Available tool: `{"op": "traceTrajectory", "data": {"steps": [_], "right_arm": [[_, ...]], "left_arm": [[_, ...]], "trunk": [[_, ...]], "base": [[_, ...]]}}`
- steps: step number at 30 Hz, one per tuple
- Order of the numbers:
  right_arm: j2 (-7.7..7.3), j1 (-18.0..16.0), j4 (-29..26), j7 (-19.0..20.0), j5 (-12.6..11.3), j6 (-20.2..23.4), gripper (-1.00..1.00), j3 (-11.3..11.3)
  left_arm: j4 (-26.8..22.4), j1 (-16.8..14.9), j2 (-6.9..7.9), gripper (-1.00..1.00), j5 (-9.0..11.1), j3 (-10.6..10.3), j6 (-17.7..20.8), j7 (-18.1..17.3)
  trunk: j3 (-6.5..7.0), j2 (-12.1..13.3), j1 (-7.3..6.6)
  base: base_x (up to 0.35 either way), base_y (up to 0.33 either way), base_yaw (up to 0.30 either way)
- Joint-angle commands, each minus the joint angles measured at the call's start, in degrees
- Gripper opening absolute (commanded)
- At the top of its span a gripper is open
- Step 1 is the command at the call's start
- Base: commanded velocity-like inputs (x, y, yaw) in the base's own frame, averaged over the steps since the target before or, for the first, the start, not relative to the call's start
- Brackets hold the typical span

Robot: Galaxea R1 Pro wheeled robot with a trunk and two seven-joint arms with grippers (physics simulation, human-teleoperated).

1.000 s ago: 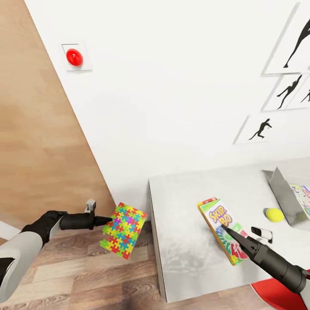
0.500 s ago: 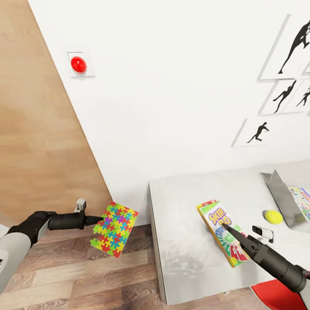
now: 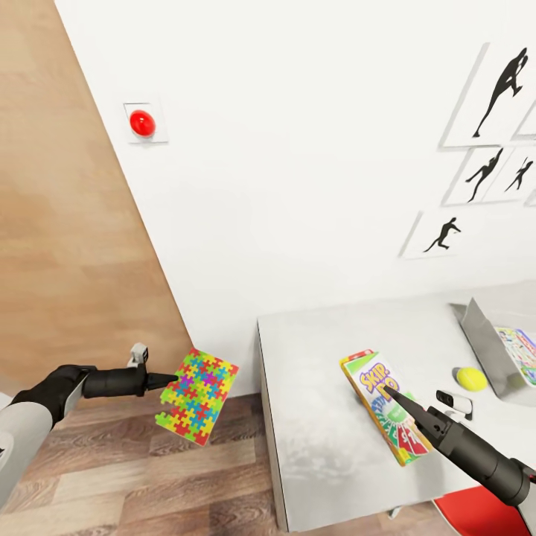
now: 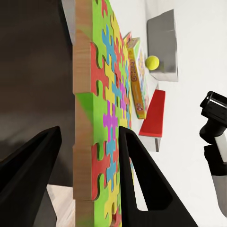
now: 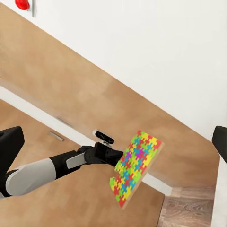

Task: Put all the toys in the child's room - the three board games (two on the bed and one on the table), the two jigsaw puzzles on the table, and the tennis ball on the table - inside the toy box on the table in the child's room.

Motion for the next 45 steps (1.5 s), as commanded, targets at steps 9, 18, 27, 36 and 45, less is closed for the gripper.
{"op": "traceTrajectory", "data": {"steps": [9, 18, 27, 36, 45], "right_arm": [[-0.01, -0.04, -0.03, 0.00, -0.30, 0.41, 1.00, -0.09], [-0.07, -0.06, -0.05, 0.00, -0.30, 0.40, 1.00, -0.14], [-0.10, -0.06, -0.04, 0.00, -0.30, 0.41, 1.00, -0.18], [-0.08, -0.06, -0.10, 0.00, -0.30, 0.41, 1.00, -0.17], [-0.10, -0.06, -0.12, 0.12, -0.30, 0.40, 1.00, -0.26]], "left_arm": [[0.00, -0.04, 0.00, -1.00, 0.07, -0.23, 0.53, -0.23], [0.00, -0.04, -0.11, -1.00, 0.07, -0.28, 0.46, -0.23], [0.00, -0.04, -0.16, -1.00, 0.07, -0.32, 0.41, -0.23], [-0.07, -0.04, -0.01, -1.00, 0.07, -0.32, 0.35, -0.23], [-0.21, -0.04, -0.05, -1.00, 0.13, -0.32, 0.35, -0.23]], "trunk": [[0.76, -0.10, 0.03], [1.62, -0.10, 0.03], [2.47, -0.10, 0.03], [3.33, -0.10, 0.03], [4.18, -0.10, 0.03]], "base": [[0.000, 0.000, 0.000], [0.000, 0.000, 0.000], [0.000, 0.000, 0.000], [0.000, 0.000, 0.000], [0.000, 0.000, 0.000]]}}
